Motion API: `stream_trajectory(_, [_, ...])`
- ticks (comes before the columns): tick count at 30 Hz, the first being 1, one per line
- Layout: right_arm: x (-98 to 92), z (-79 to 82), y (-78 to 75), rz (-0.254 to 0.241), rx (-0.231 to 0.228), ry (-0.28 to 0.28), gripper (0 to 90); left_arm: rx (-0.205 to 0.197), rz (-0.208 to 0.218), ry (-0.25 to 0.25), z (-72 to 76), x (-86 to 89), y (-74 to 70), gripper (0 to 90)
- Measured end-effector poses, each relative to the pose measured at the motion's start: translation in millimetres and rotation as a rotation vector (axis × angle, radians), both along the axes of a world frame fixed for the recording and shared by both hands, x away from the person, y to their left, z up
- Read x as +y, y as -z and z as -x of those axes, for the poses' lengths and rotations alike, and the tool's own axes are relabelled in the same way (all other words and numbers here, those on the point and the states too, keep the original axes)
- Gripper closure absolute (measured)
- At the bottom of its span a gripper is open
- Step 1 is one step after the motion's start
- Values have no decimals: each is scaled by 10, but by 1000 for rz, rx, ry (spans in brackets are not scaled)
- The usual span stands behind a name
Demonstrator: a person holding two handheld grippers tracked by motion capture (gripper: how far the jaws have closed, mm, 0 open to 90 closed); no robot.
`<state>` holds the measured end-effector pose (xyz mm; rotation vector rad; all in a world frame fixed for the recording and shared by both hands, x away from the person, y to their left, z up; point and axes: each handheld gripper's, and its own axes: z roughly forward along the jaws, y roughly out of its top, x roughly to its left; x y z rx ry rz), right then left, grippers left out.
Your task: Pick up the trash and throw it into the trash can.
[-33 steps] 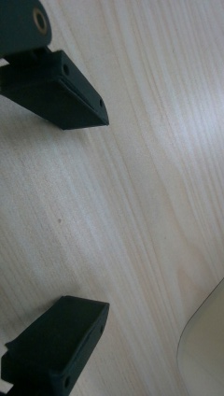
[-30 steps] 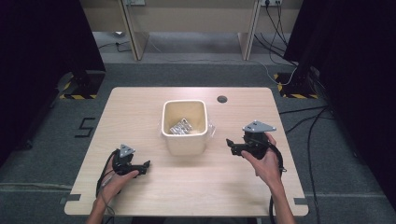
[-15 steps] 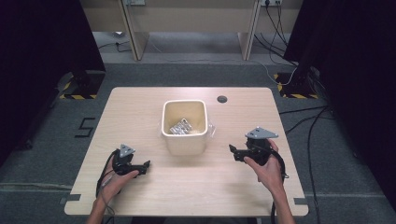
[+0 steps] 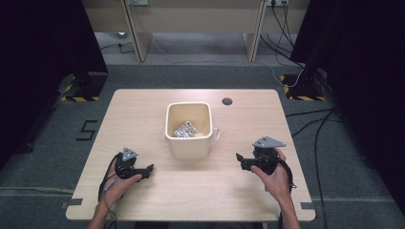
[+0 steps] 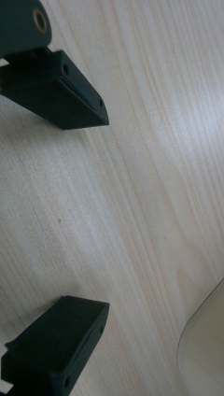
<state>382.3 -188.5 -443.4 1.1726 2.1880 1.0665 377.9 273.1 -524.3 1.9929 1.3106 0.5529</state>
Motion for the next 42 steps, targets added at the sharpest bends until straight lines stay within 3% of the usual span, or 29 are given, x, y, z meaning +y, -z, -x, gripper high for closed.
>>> stream_trajectory(26, [-64,201,419,15,63,13,194,0,0,0,0,0,0,88])
stream_trajectory(42, [-53,278,562,29,75,22,193,0,0,0,0,0,0,88])
